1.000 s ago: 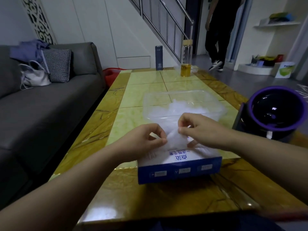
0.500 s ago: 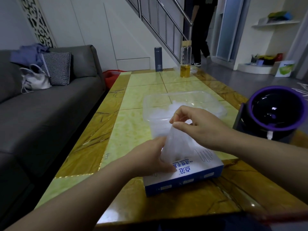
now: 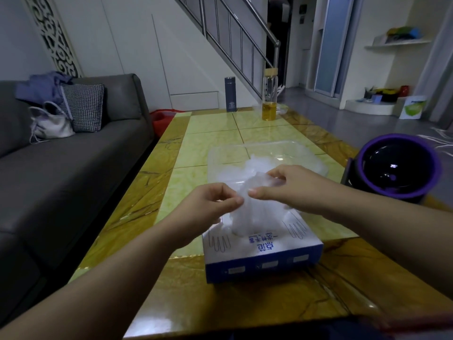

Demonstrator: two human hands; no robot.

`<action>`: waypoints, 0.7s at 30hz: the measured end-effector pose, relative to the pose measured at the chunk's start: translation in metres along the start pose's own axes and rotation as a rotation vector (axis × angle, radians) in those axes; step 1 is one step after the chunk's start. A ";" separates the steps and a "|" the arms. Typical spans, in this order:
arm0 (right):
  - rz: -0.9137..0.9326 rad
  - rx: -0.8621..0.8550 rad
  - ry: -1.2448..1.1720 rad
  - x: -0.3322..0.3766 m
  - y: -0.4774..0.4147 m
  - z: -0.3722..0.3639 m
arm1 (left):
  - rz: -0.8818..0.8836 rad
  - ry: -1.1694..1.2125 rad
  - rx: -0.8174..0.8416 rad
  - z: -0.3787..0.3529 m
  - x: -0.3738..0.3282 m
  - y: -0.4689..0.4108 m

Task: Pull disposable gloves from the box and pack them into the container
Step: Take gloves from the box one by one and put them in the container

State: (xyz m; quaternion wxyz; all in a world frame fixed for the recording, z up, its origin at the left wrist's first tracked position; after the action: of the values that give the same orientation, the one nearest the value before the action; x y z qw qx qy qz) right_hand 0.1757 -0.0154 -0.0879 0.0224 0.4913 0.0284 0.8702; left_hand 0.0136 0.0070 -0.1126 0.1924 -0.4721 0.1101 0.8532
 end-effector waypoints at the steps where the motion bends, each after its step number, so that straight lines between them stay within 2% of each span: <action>1: -0.046 0.054 0.015 -0.004 0.001 -0.004 | -0.002 0.047 -0.006 0.002 -0.002 0.000; 4: -0.160 0.205 -0.138 -0.017 0.006 -0.015 | -0.006 0.156 -0.029 0.007 -0.006 0.000; 8: -0.172 0.207 -0.408 -0.018 0.006 -0.012 | 0.059 0.121 0.015 0.000 0.008 0.004; 11: -0.072 0.129 -0.487 -0.007 0.003 -0.002 | 0.072 0.047 0.102 -0.010 0.018 0.008; 15: 0.148 0.057 -0.558 0.029 0.001 0.015 | 0.089 0.024 0.256 -0.017 0.015 0.010; 18: 0.287 0.114 -0.706 0.061 0.004 0.025 | 0.038 0.029 0.379 -0.020 0.001 0.013; 21: 0.320 0.269 -0.726 0.074 0.006 0.026 | 0.017 0.091 0.378 -0.005 -0.006 0.013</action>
State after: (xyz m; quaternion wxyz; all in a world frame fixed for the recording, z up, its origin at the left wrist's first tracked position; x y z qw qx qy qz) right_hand 0.1600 -0.0158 -0.0111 -0.1689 0.7628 0.0555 0.6217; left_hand 0.0147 -0.0082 -0.1100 0.2653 -0.4648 0.2809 0.7966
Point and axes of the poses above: each hand's wrist, its own y-axis away from the middle knuckle, its own z-axis out of the back of the hand, x = y × z, the point moved 6 cm from there along -y, towards the middle knuckle, and after that the axes turned 10 degrees about -y, right-handed, at the moved point
